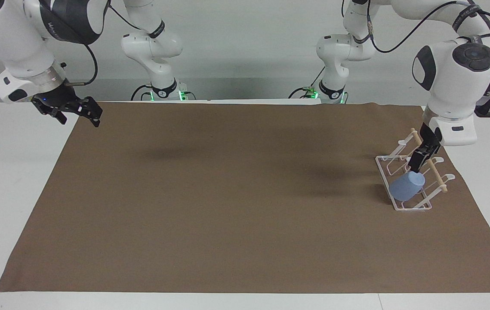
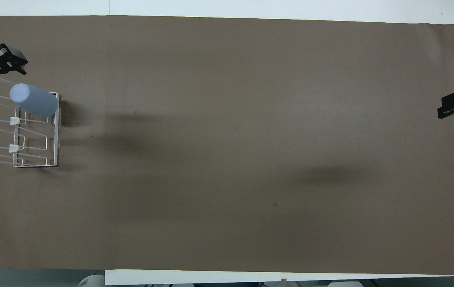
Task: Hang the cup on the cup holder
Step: 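Open the left gripper and lift it away from the cup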
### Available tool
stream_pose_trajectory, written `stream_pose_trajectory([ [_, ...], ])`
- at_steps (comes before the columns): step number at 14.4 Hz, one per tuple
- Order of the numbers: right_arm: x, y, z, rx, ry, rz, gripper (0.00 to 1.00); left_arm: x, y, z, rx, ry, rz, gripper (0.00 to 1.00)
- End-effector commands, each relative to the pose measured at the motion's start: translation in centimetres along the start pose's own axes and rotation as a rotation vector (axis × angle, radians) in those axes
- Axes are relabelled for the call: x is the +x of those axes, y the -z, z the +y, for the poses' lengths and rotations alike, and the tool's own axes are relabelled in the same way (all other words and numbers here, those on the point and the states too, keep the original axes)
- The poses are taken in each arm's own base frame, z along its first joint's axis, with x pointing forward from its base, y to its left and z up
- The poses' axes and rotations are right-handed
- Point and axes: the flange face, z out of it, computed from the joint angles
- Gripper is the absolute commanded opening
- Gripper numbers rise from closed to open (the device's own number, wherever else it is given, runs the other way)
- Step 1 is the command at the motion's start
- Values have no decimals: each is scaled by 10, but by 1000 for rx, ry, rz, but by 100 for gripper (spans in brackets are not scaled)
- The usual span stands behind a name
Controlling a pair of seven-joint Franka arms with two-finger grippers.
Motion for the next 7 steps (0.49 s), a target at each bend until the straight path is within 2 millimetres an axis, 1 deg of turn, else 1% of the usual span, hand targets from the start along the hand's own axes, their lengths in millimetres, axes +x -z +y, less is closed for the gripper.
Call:
stream_pose_trajectory([
  [1, -1, 1, 6, -18, -18, 13, 99, -6, 12, -1, -51, -281, -102, 100],
  [3, -1, 0, 7, -18, -20, 11, 99, -9, 14, -2, -54, -411, -127, 100],
  [4, -1, 1, 6, -18, -17, 13, 99, -9, 18, -2, -58, -441, -124, 100],
  [7, 1, -2, 8, -16, -24, 7, 99, -5, 39, -3, -97, -435, -94, 100],
])
